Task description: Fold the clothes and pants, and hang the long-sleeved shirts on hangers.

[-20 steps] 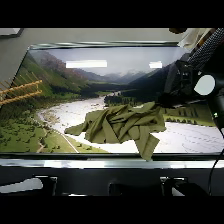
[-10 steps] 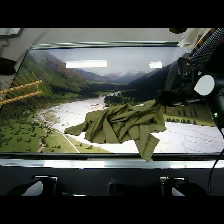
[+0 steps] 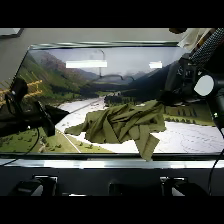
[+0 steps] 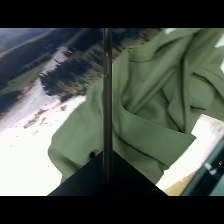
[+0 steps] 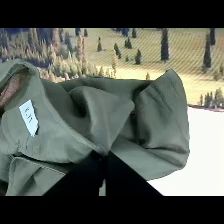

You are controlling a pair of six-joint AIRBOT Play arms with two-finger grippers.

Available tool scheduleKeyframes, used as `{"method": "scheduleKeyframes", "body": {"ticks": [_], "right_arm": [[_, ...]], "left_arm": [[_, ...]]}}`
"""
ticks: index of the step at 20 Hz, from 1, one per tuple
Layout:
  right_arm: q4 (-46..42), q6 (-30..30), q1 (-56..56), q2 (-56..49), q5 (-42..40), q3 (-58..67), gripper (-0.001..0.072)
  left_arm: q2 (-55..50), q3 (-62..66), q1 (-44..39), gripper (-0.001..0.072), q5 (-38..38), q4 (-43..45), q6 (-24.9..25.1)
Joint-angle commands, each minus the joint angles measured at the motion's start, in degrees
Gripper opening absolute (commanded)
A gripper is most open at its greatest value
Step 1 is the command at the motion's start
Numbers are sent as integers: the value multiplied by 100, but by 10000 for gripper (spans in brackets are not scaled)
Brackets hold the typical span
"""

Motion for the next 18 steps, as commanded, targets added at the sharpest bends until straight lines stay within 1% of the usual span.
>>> {"method": "scheduleKeyframes", "body": {"ticks": [1, 5, 12, 18], "right_arm": [[-225, 15, 2, -2, 85, 2, 26], [-297, 17, 2, -2, 144, 2, 26], [-450, 107, 2, -2, 125, 2, 26], [-450, 138, 2, 0, 26, 2, 26]], "left_arm": [[232, -225, -601, 15, -317, -118, 122], [219, -225, -726, 14, -271, -116, 129], [199, -225, -726, 15, -756, -114, 175], [184, -227, -726, 14, -782, -90, 195]]}}
